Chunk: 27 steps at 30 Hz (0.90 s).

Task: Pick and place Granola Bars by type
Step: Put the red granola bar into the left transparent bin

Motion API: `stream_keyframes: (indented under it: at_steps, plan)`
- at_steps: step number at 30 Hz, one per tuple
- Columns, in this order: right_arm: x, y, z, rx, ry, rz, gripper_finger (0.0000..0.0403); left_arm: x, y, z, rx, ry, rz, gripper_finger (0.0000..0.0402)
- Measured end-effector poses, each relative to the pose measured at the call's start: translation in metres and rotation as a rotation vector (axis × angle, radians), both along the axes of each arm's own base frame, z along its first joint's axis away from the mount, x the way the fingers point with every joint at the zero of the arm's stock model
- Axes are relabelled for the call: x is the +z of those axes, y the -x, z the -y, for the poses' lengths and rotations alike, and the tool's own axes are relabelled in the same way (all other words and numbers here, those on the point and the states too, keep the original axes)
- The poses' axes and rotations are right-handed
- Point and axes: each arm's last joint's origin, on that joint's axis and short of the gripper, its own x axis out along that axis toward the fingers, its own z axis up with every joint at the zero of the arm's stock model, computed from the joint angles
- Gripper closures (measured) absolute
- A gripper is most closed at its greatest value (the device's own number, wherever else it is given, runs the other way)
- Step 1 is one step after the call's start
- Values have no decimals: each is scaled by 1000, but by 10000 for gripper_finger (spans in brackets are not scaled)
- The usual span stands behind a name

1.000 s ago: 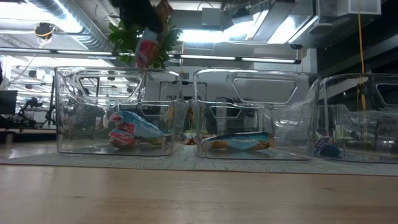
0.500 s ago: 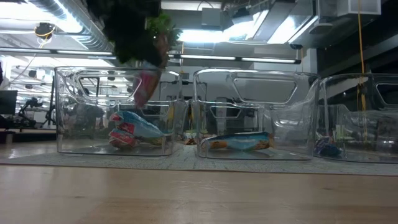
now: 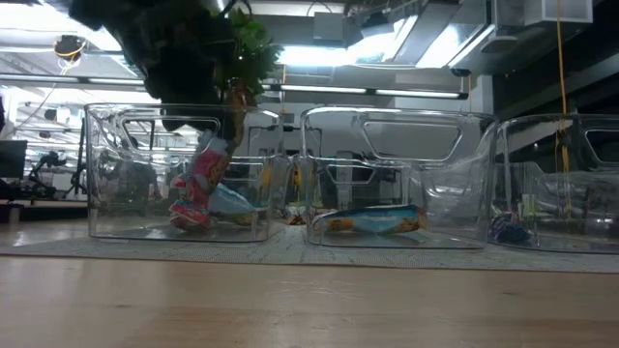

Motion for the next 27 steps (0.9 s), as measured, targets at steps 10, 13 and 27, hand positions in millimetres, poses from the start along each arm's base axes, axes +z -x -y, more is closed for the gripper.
stream_keyframes:
  at_steps: [10,13,27]
  plan:
    - [0,0,0,0,-1,0,274,-13,-1,-21,51,51,19,373]
    - [0,0,0,-1,-2,0,274,-14,0,-25,63,87,9,366]
    - [0,0,0,-1,-3,0,274,-9,-5,-21,16,118,81,285]
